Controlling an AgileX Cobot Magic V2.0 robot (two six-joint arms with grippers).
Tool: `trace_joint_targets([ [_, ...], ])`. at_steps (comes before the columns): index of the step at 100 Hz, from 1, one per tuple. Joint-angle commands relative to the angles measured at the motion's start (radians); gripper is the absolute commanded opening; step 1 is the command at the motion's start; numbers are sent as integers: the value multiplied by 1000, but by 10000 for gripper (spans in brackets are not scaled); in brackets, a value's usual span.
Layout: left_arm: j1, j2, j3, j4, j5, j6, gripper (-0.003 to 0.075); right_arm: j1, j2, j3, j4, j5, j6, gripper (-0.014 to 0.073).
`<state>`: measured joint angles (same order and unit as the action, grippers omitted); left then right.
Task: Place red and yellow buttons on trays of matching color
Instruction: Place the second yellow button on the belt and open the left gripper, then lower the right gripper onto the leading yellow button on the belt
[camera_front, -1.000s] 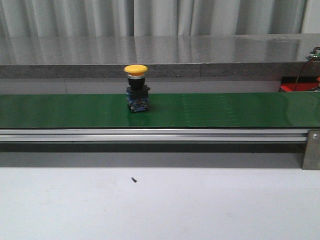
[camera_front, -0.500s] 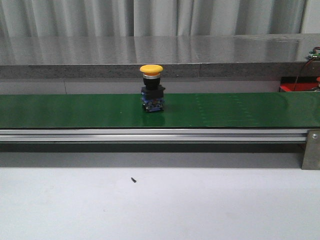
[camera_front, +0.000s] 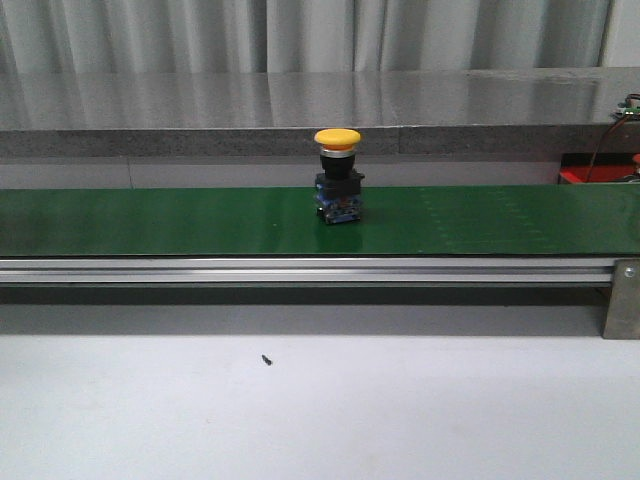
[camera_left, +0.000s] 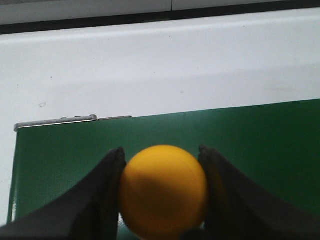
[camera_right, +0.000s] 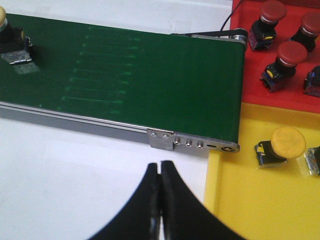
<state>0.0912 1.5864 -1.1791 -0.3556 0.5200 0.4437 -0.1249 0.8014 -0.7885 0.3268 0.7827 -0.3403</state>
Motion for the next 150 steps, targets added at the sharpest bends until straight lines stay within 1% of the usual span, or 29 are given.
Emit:
trace_joint_targets([
  [1,-14,-27,1,-15,-95,-1,114,1,-8,-27,12,-83,-8,-68],
  [16,-16,-4,32,-15,-164,12,114,1,-8,-27,12,-89,-8,-68],
  [47,-16,53,32,-15,-157,12,126,1,-8,-27,12,-88,-8,-68],
  [52,-16,53,32,-15,-159,12,152,1,-8,-27,12,-88,-8,-68],
  [56,-16,53,32,-15,-160,12,195,1,-8,-27,12,-88,-8,-68],
  [61,-16,53,30,-15,-163,12,271,1,-8,-27,12,-88,-8,-68],
  [66,-16,53,28,-21,-163,12,383,1,-8,-27,12,-88,-8,-68],
  [68,-16,53,26,-27,-163,12,411,1,-8,-27,12,-88,-8,-68],
  [73,-16,46,26,-41,-163,12,512,1,-8,-27,12,-89,-8,-68],
  [80,-16,31,26,-52,-163,12,590,1,-8,-27,12,-89,-8,-68],
  [87,-16,11,26,-61,-163,12,611,1,-8,-27,12,-87,-8,-68],
  [108,-16,-93,26,-65,-174,12,611,1,-8,-27,12,-86,-8,-65],
  [126,-16,-176,-26,-78,-176,12,610,1,-8,-27,13,-84,-8,-60],
  [131,-16,-202,-37,-78,-184,12,610,1,-8,-27,22,-83,-8,-27],
  [136,-16,-233,-38,-78,-200,12,608,1,-8,-27,37,-83,-8,38],
  [140,-16,-260,-38,-78,-206,12,606,1,-8,-27,45,-83,-8,120],
  [141,-16,-269,-38,-78,-206,13,603,1,-8,-27,47,-83,-8,153],
  [143,-16,-278,-36,-78,-203,15,601,1,-8,-27,47,-84,-8,185],
  [147,-16,-305,-32,-78,-197,18,594,1,-8,-27,47,-85,-8,293],
  [148,-16,-314,-29,-78,-197,18,589,1,-8,-27,47,-85,-8,330],
  [150,-16,-323,-24,-78,-195,18,585,1,-8,-27,47,-85,-7,367],
])
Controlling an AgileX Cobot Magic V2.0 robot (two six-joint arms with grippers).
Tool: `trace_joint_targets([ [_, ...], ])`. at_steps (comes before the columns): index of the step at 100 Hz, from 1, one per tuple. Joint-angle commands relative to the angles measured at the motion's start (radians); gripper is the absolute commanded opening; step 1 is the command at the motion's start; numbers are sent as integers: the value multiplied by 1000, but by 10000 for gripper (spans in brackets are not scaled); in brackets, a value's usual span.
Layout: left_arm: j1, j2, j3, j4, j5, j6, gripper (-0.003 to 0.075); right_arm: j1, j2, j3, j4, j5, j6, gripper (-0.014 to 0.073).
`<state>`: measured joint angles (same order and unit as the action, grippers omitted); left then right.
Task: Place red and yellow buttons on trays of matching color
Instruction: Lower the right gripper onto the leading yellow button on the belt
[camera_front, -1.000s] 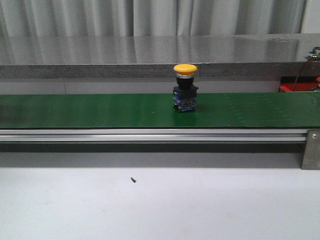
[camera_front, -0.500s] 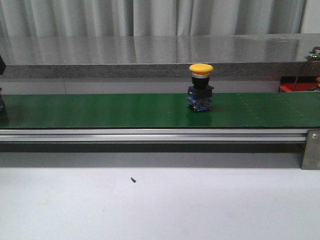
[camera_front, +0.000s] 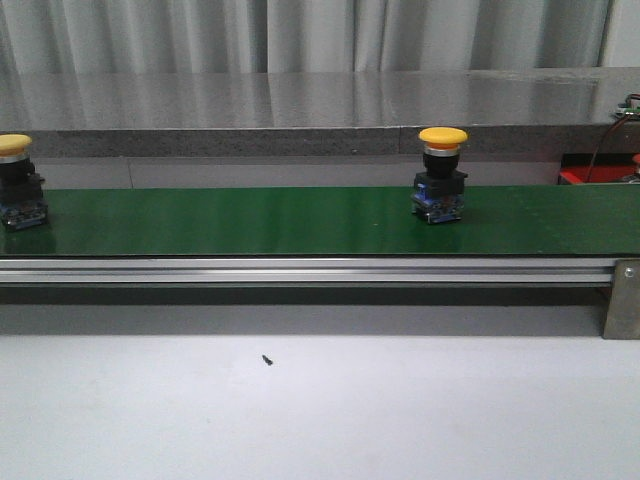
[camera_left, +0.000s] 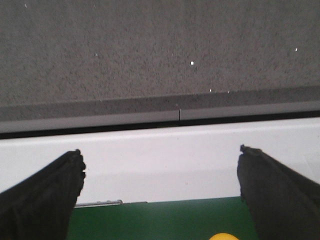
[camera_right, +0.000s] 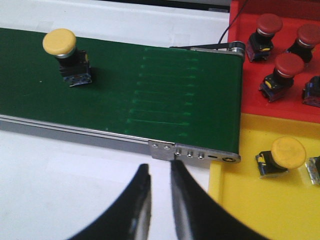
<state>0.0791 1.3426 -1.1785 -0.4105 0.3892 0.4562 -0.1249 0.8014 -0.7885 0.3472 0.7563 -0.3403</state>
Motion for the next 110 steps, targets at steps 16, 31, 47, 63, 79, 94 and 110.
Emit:
trace_joint_targets([
  [16,-4,-189,65,-23,-59,5,517,1,-4,-27,52,-60,-7,640],
  [31,-4,-278,177,-23,-43,5,393,1,62,-43,91,-38,-7,643],
  [47,-4,-355,288,-29,-43,5,168,2,187,-116,99,37,-10,643],
  [63,-4,-413,360,-38,-42,5,-18,31,322,-204,99,84,-19,643],
  [79,-4,-455,397,-49,-37,5,-19,104,446,-279,97,58,-43,643],
  [94,-4,-460,399,-51,-23,5,-20,152,571,-355,86,27,-43,643],
  [110,-4,-460,399,-55,-14,5,-20,182,686,-442,48,-5,-44,643],
])
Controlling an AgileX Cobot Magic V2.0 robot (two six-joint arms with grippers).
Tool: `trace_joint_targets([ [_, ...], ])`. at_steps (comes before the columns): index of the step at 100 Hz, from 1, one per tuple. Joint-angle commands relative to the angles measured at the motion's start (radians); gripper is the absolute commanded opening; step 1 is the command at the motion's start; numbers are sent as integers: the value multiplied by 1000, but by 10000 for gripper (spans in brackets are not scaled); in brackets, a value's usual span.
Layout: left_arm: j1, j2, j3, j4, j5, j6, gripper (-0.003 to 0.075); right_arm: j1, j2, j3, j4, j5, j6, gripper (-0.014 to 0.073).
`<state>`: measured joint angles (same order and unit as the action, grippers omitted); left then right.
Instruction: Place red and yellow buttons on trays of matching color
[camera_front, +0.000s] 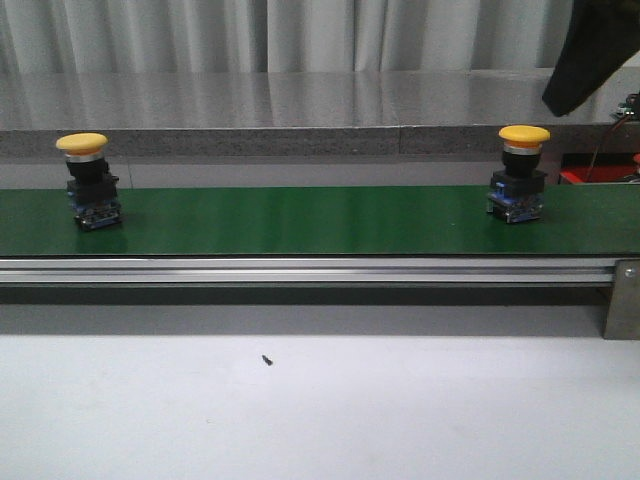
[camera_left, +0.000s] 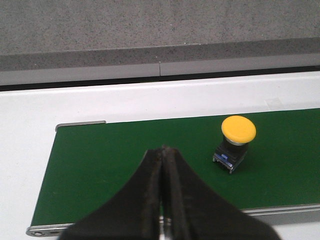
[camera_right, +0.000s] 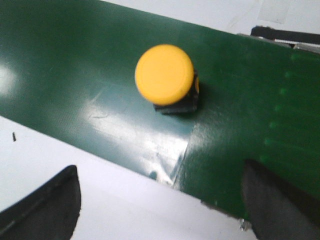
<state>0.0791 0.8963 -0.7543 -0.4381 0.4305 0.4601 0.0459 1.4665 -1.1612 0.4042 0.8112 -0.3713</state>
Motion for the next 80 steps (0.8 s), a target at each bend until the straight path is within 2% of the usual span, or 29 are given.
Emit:
trace_joint_targets([
  [1,-4,-13,-25,-27,-55,1,-20,12,31,-77,-15,-62,-13,643],
  [25,-4,-13,-25,-29,-55,1,-20,16,172,-181,-48,-95,-13,642],
  [32,-4,-13,-25,-29,-55,1,-20,16,204,-198,-55,-95,-13,615],
  [39,-4,-13,-25,-29,-55,1,-20,16,223,-204,-57,-95,-13,547],
  [51,-4,-13,-25,-29,-55,1,-20,16,239,-204,-57,-84,-13,354],
  [58,-4,-13,-25,-29,-55,1,-20,16,238,-207,-57,-61,-13,276],
  [65,-4,-13,-25,-29,-55,1,-20,16,232,-215,-57,-29,-13,239],
  [80,-4,-13,-25,-29,-55,1,-19,9,185,-234,-59,29,-12,236],
])
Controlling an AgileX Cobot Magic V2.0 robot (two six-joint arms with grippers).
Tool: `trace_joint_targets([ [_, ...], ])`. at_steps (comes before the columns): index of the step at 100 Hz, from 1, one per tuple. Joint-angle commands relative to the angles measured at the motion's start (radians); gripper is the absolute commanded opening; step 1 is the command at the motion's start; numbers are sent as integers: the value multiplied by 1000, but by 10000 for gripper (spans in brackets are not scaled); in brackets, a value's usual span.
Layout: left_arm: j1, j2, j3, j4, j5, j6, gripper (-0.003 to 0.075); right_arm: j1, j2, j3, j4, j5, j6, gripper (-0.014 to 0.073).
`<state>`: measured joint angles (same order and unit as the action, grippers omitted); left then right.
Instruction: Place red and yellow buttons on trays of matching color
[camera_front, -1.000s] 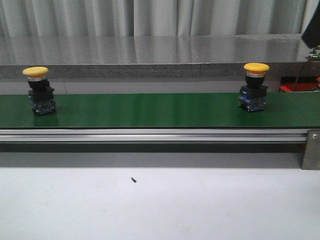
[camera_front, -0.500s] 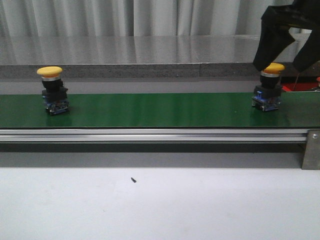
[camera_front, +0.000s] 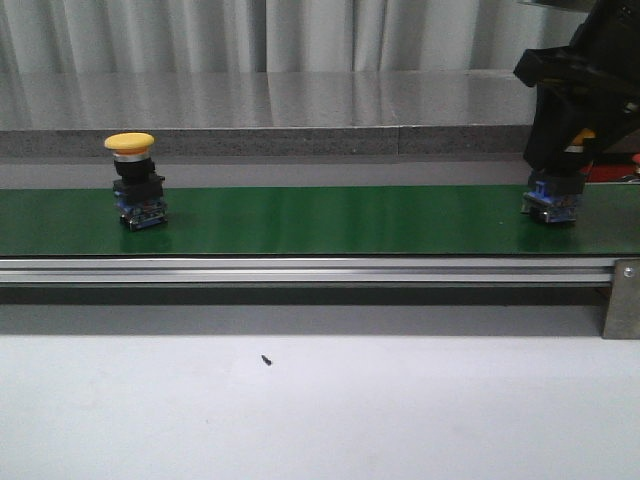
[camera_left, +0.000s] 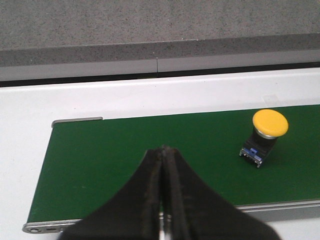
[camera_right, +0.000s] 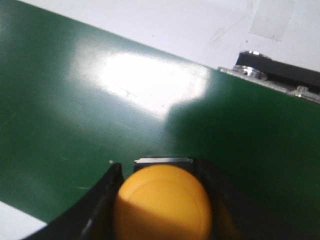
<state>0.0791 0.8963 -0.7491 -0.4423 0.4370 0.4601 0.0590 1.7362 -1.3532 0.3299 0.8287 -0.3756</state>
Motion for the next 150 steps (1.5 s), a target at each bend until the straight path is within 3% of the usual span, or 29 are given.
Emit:
trace_joint_targets([
  [1,-4,-13,-30,-25,-62,1,-20,-5,-88,-42,16,14,-6,236],
  [30,-4,-13,-30,-25,-62,1,-20,-134,-252,-6,6,185,29,236],
  [56,-4,-13,-30,-25,-68,1,-20,-340,-404,174,6,177,29,236],
  [79,-4,-13,-30,-25,-88,1,-20,-485,-429,308,-4,124,29,236],
  [116,-4,-13,-30,-25,-90,1,-20,-503,-429,499,-4,-159,29,236],
  [150,-4,-13,-30,-29,-90,1,-20,-503,-402,579,-2,-266,29,236],
])
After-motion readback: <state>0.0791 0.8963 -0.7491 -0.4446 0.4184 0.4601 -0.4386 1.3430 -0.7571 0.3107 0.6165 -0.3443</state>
